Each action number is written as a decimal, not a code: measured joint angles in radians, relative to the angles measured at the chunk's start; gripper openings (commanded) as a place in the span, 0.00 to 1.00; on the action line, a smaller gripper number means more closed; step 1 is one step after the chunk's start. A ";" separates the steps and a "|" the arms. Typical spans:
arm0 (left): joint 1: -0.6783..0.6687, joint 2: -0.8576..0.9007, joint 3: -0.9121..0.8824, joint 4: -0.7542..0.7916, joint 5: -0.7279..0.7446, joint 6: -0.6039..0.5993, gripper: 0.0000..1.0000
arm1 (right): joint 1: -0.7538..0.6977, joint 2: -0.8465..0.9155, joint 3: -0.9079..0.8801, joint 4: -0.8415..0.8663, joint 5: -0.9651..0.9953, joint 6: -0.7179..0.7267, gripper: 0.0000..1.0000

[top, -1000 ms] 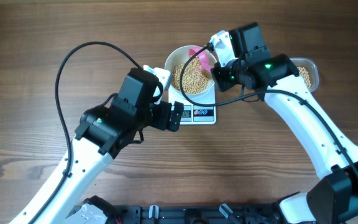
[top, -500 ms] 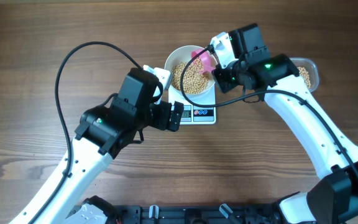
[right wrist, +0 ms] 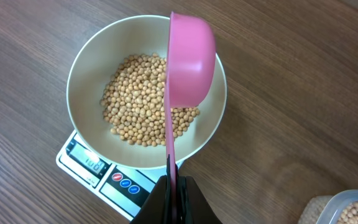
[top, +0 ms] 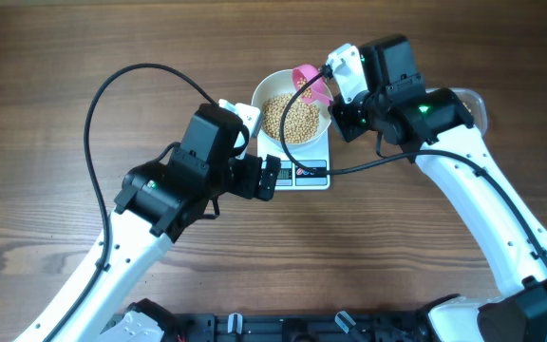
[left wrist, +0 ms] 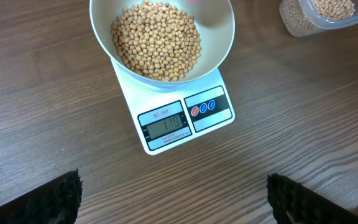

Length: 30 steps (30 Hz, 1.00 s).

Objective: Scoop item into bowl and weigh 150g on scale
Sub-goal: 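Tip the pink scoop to pour soybeans into the white bowl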

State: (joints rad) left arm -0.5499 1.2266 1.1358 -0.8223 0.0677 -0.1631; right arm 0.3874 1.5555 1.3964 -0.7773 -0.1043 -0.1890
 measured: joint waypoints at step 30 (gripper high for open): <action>0.000 0.000 0.000 0.000 0.000 0.000 1.00 | 0.055 0.000 0.000 0.000 0.017 -0.158 0.04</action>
State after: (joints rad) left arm -0.5499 1.2266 1.1358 -0.8223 0.0681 -0.1635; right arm 0.4423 1.5555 1.3964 -0.7773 -0.0875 -0.3470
